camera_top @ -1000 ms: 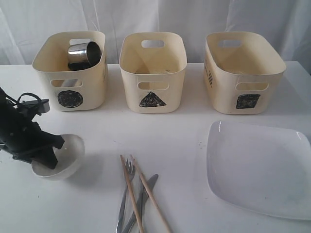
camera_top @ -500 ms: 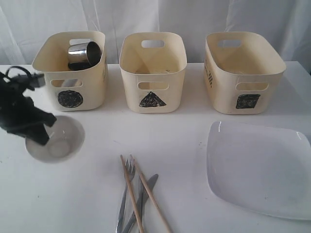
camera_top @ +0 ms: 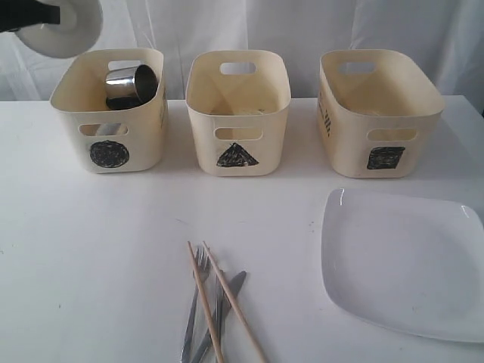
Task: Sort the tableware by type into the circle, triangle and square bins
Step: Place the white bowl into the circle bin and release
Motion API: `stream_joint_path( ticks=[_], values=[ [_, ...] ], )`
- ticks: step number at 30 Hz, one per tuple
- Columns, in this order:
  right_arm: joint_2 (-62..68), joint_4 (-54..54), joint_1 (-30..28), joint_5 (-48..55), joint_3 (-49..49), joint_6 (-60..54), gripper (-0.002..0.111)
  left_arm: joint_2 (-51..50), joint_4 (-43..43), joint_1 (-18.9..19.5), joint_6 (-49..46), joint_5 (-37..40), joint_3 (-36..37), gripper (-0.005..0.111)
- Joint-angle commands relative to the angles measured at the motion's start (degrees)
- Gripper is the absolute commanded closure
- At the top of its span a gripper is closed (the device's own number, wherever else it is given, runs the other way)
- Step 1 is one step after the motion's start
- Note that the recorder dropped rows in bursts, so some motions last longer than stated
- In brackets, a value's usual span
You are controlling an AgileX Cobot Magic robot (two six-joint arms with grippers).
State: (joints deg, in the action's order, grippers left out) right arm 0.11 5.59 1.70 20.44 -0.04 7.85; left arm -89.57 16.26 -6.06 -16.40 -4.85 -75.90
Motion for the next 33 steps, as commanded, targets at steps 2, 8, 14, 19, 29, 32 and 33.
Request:
stream_joint_path(
  ticks=[2, 8, 14, 19, 29, 32, 33],
  values=[
    [-0.1, 0.3, -0.4, -0.3, 0.0, 0.3, 0.108, -8.4, -1.2, 0.1, 7.7, -19.3, -0.2, 0.107],
    [-0.1, 0.3, -0.4, -0.3, 0.0, 0.3, 0.108, -20.5, -24.9, -0.3, 8.1, -22.8, -0.2, 0.107],
    [-0.1, 0.3, -0.4, -0.3, 0.0, 0.3, 0.108, -20.8, -32.4, -0.4, 13.8, -23.1, -0.2, 0.107],
    [-0.1, 0.3, -0.4, -0.3, 0.0, 0.3, 0.108, -20.8, -35.2, -0.4, 13.9, -28.5, -0.2, 0.091],
    [-0.1, 0.3, -0.4, -0.3, 0.0, 0.3, 0.108, -20.0, -37.2, -0.4, 22.6, -29.8, -0.2, 0.037],
    [-0.1, 0.3, -0.4, -0.3, 0.0, 0.3, 0.108, -18.5, -38.0, -0.4, 24.7, -29.4, -0.2, 0.037],
    [-0.1, 0.3, -0.4, -0.3, 0.0, 0.3, 0.108, -17.7, -38.6, -0.4, 25.4, -28.7, -0.2, 0.037]
  ],
)
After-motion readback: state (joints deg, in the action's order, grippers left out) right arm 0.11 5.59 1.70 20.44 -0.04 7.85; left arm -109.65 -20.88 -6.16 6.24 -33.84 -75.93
